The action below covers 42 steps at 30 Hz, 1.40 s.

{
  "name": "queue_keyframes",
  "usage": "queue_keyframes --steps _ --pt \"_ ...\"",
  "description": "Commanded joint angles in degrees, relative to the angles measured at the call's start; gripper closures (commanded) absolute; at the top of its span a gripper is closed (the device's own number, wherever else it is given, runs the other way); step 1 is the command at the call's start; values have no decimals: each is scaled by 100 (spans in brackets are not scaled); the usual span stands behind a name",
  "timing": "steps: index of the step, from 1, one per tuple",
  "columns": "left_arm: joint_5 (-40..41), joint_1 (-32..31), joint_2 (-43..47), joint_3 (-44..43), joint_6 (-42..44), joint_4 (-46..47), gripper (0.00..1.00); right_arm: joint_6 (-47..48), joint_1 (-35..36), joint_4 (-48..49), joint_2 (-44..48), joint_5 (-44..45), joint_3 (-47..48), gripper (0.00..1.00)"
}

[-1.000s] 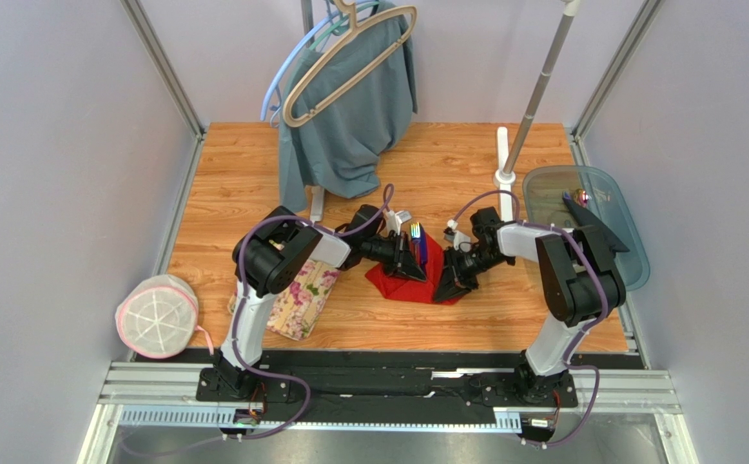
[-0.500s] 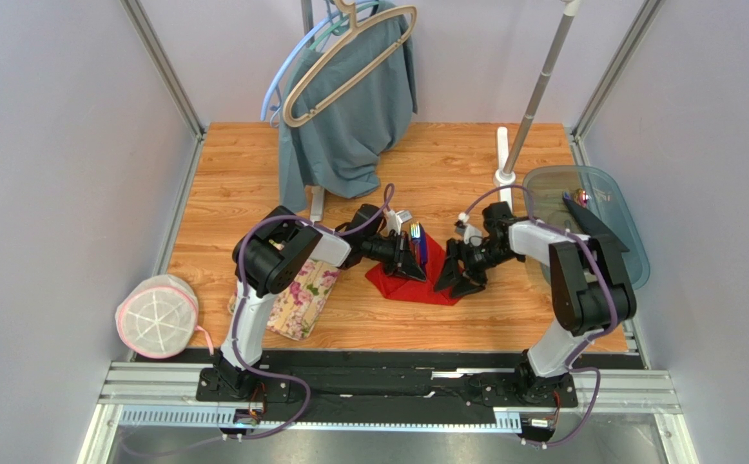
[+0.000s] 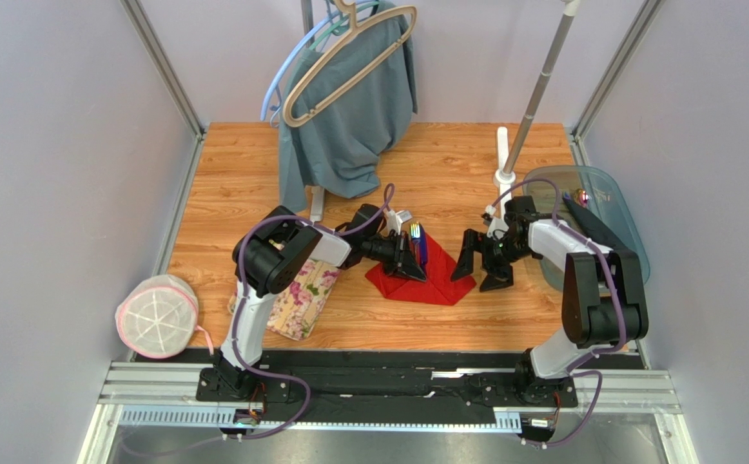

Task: Place the utensils on the paper napkin and roll it up

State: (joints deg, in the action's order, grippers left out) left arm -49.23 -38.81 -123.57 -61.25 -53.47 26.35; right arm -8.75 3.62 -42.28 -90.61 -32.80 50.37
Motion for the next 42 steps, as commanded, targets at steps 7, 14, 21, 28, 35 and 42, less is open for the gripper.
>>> queue_keyframes --steps 7,14,21,28,35,42 --pt "116 66 -88 -62 162 11 97 -161 -19 412 -870 -943 96 14" --pt "116 66 -80 -36 179 -33 97 -828 -28 1511 -959 -1861 -194 21" --pt "116 58 -62 -53 153 2 97 -1576 -54 2558 -537 -2862 -651 33" --pt "116 66 -53 -36 118 28 97 -1778 -115 2742 -616 -3400 -809 38" --pt "107 58 -80 -45 74 63 97 -1726 -124 2514 -651 -3259 -792 16" --pt "107 58 -53 -36 83 63 97 -1639 -133 2488 -774 -3480 -748 37"
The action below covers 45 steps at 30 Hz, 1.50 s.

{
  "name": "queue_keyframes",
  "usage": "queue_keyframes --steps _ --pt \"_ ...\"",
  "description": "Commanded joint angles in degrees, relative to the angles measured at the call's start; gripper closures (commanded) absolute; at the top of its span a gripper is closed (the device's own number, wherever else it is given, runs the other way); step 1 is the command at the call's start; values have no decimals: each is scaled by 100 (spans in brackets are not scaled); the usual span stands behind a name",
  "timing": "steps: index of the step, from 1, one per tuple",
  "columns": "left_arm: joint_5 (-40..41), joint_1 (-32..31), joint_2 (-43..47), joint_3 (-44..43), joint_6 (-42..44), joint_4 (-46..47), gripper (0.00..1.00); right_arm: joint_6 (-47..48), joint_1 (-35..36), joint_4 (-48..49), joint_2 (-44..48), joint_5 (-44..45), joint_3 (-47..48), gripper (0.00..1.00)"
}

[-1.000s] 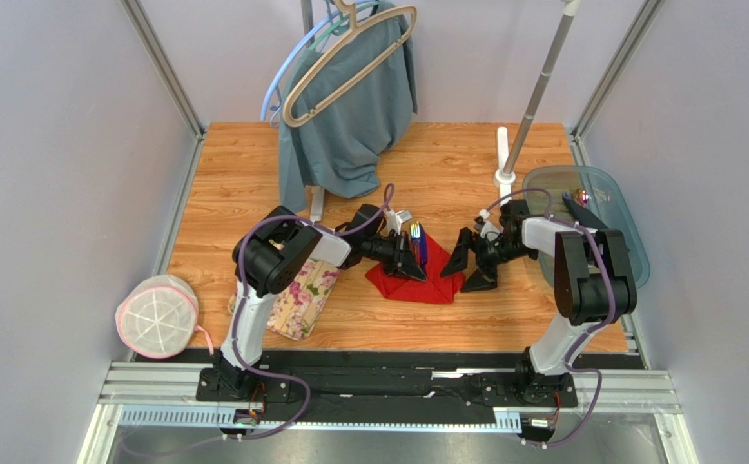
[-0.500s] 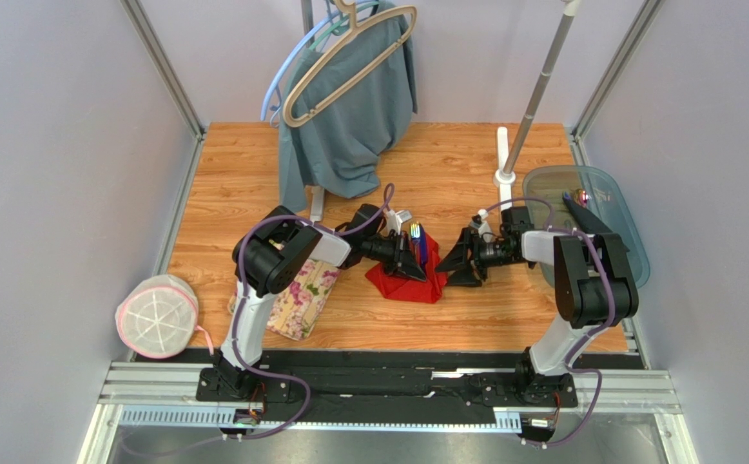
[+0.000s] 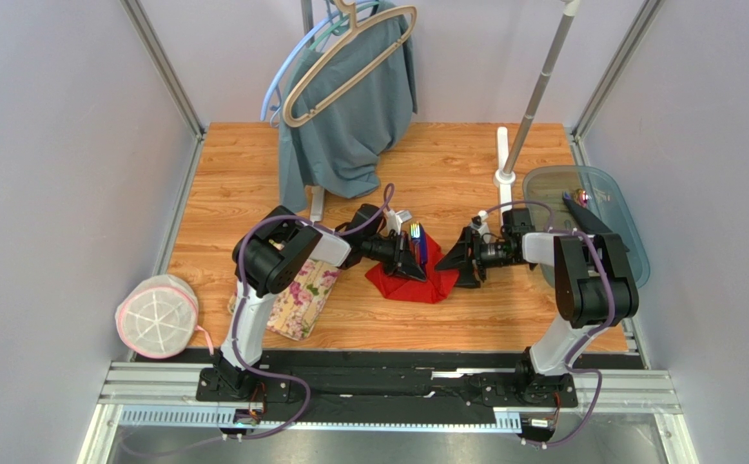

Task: Place the utensils on the paper napkin and roll it up

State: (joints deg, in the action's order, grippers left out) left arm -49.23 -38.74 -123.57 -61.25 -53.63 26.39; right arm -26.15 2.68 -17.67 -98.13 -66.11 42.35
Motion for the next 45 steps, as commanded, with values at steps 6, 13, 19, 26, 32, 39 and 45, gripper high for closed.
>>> queue_keyframes --steps 6,13,19,26,32,39,45 --pt "116 60 -36 -45 98 50 97 277 -30 -202 -119 203 221 62" --pt "116 60 -18 -53 115 24 97 313 163 -263 -224 212 441 90" --pt "116 51 26 -62 124 24 97 347 435 -307 -373 423 643 100" --pt "107 60 52 -71 124 33 97 602 549 -509 -620 950 705 100" --pt "28 60 113 -27 -16 278 96 602 637 -518 -708 1249 766 100" --pt "-122 68 508 122 1 376 81 602 664 -562 -805 1311 836 100" --pt "-157 253 957 474 378 -239 76 690 655 -632 -726 1302 845 100"
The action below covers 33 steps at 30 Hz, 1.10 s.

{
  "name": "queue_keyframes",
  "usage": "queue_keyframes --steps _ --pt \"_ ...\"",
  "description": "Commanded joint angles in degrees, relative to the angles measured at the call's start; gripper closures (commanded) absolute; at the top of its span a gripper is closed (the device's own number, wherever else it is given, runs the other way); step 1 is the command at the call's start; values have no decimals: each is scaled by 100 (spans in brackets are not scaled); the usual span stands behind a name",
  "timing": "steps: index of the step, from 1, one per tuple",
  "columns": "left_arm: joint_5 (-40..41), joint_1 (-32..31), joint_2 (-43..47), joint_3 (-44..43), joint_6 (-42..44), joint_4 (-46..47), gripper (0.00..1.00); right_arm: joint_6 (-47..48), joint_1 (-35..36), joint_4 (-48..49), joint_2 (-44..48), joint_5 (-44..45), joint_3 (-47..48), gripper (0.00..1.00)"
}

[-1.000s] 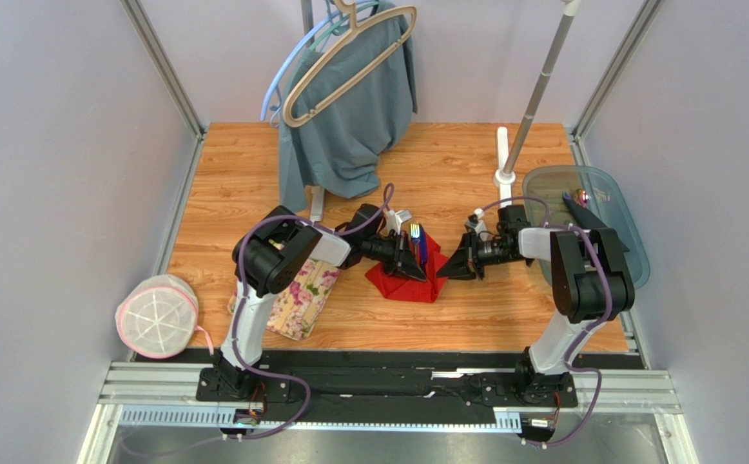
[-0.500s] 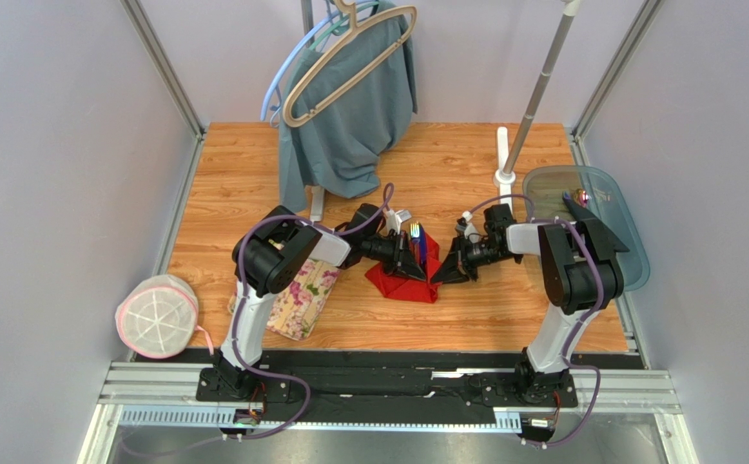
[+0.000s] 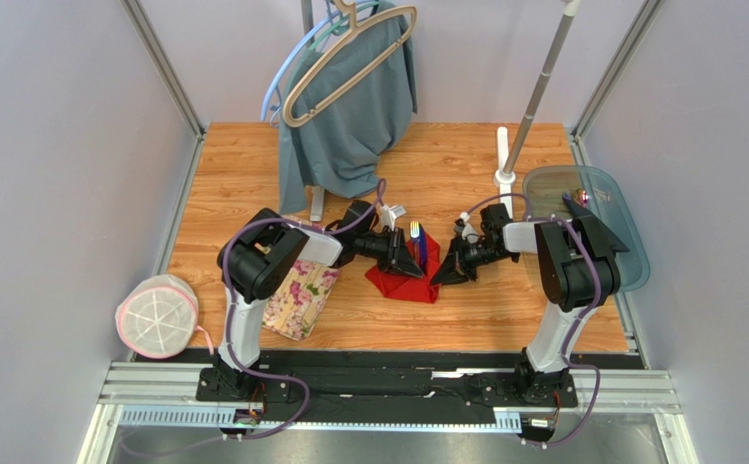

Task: Place the utensils on the paper napkin and roll it up

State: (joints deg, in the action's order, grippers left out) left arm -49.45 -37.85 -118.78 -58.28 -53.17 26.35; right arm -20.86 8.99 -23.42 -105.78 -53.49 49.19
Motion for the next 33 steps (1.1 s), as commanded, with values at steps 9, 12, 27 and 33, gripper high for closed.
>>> queue_keyframes --steps 9,12,27,33 --pt "-3 260 549 247 957 -868 63 153 32 -102 189 -38 170 100" --pt "67 269 496 177 1036 -973 61 135 41 -101 206 -47 179 100" --pt "146 76 215 -104 1133 -1167 69 30 111 -136 312 -109 249 100" --pt "243 49 136 -166 1133 -1202 79 30 120 -154 373 -126 258 100"
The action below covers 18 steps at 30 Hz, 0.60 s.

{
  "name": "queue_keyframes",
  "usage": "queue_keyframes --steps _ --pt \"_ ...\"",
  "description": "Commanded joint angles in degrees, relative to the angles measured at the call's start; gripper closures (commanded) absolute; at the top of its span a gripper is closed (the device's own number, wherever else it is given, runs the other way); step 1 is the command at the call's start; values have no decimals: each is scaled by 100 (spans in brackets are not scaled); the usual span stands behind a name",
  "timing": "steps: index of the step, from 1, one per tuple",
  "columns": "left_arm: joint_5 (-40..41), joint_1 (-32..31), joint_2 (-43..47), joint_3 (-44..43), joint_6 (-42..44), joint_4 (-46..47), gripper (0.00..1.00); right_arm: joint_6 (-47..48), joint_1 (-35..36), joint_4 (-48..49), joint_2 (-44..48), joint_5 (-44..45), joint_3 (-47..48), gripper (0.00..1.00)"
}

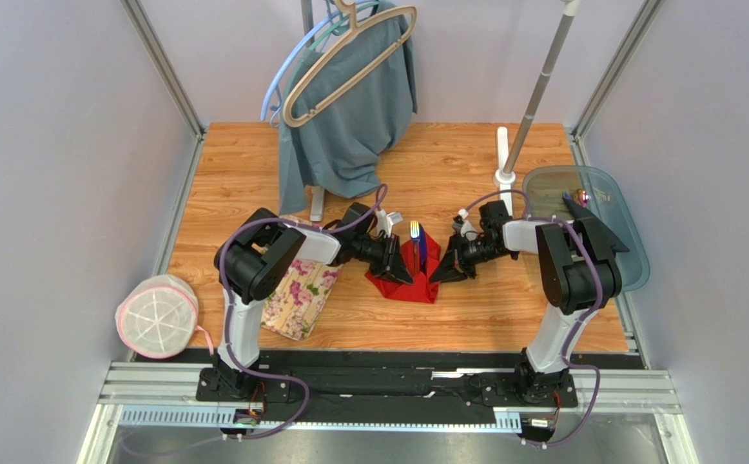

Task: Place the utensils on the paper napkin and roll it up

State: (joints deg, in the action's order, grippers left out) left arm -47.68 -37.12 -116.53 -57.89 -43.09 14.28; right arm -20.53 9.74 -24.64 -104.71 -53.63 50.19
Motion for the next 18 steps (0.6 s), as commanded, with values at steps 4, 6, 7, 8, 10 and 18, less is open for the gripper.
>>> queue_keyframes --steps 4,6,7,8,10,18 --pt "206 -32 -115 -284 196 -197 94 -12 81 -58 372 -148 157 100" --pt "250 -40 -151 -346 231 -268 98 -29 116 -76 398 -166 184 100" --pt "277 -49 -159 -363 231 -329 99 -30 125 -93 424 -192 192 100" --pt "286 -41 -186 -390 248 -365 100 -38 160 -85 425 -192 201 100" --pt "321 -49 -195 -416 266 -426 100 -65 204 -76 416 -210 227 100" --pt "373 -49 -221 -469 336 -576 100 -240 362 82 372 -201 254 100"
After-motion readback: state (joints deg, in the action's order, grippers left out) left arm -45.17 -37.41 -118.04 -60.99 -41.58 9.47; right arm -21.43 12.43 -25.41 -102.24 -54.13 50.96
